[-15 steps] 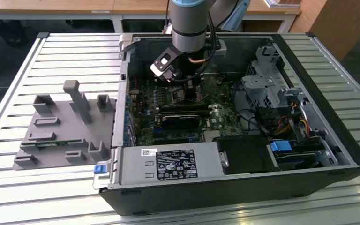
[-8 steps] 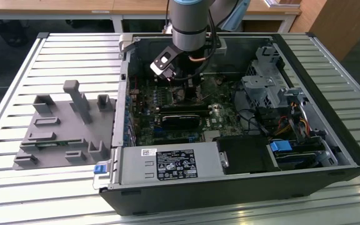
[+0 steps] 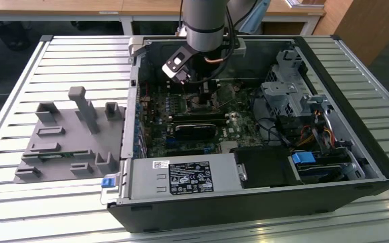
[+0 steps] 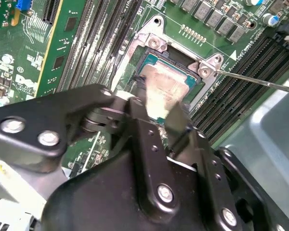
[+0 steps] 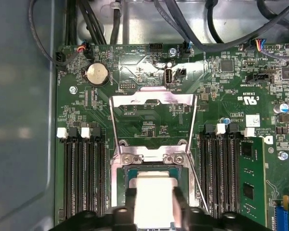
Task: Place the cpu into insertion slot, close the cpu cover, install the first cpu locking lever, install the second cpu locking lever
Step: 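Place the cpu into insertion slot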
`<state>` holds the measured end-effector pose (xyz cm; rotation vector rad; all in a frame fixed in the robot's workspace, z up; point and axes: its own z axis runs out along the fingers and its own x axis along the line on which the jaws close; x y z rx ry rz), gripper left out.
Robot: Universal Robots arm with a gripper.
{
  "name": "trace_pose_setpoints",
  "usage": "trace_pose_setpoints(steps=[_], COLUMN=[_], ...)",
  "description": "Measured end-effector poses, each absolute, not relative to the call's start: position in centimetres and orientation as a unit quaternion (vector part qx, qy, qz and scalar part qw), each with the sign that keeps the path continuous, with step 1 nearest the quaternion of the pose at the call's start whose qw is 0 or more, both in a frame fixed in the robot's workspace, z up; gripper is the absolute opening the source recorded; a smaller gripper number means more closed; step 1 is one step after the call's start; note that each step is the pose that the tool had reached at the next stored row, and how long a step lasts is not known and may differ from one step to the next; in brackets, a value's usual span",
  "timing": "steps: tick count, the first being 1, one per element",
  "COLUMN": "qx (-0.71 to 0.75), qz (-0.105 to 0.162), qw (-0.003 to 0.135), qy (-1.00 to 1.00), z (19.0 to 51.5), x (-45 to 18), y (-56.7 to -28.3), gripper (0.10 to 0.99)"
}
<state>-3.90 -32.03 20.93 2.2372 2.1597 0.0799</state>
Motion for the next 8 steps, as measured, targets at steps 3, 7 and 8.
trace_pose_setpoints(steps=[3, 7, 8], qx=[0.719, 0.719, 0.719], qz=[0.026, 0.025, 0.025], qw=[0.015, 0.015, 0.015], qy=[0.694, 0.694, 0.694], z=[21.03, 21.16, 21.21], x=[-3.88, -3.87, -3.87], y=[-32.02, -32.03, -32.03], gripper=[0.290, 0.173, 0.114])
